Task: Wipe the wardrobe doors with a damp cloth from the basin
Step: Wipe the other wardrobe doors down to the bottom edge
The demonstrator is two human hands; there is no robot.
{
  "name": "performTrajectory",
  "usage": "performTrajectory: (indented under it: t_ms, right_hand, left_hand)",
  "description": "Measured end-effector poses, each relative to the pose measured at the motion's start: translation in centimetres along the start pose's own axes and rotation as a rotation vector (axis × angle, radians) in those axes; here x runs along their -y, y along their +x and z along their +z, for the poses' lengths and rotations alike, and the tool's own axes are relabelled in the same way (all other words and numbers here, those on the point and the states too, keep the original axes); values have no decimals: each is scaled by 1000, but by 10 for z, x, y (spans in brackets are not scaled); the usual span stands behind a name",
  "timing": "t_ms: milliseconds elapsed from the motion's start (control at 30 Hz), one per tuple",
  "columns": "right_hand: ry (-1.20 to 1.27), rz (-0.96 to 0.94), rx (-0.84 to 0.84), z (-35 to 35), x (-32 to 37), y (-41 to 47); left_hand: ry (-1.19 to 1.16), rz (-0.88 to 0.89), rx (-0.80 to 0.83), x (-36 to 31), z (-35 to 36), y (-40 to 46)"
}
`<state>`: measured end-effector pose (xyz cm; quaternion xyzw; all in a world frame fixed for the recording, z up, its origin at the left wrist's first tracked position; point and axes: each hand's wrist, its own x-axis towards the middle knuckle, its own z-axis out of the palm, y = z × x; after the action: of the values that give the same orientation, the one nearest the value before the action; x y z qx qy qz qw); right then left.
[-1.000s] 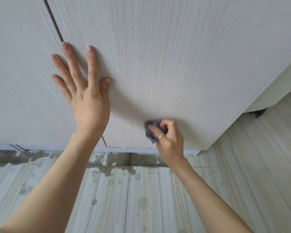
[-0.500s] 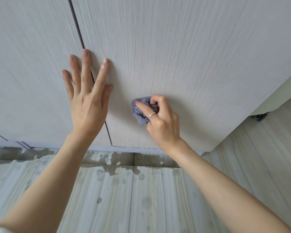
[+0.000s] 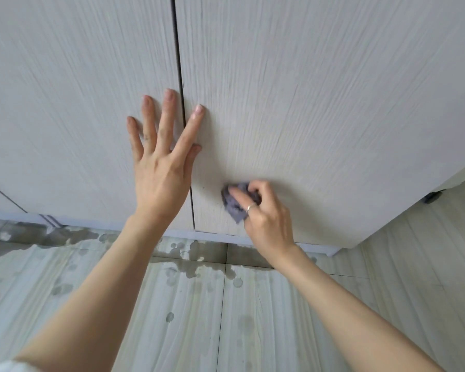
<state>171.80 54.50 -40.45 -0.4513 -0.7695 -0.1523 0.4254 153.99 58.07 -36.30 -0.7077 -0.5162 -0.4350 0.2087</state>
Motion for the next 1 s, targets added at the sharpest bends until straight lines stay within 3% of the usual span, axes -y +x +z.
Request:
performTrajectory:
  t_ms: [133,267,333,367,500,600,733,800,1000]
  right_hand:
    - [37,62,-53,6,20,33]
    - [-193,-167,276,27,20,-12]
    - [-311,-132,454,29,16,-31]
    - [-290,-107,462,29,15,-33]
    - [-36,-55,181,12,23,3]
    - [-2,-25,-18,-2,31,39]
    - [33,10,-129,1,42,63]
    - [5,-35,-50,11,47,56]
    - [-293,-180,437,37,43,-6]
  left_hand:
    - [-29,-24,9,-5,-1,0]
    - [-45,-14,62,-6,-8,-1]
    - [-51,-2,76,-3,-13,-2]
    - [-60,5,82,-2,-14,-3]
    - [-73,21,88,6,-19,-5]
    - [-112,-6,79,6,-21,-9]
    - [-129,-68,107,7,-25,-17]
    - [-110,-83,154,9,-28,-22]
    - [-53,-99,270,9,-34,-30]
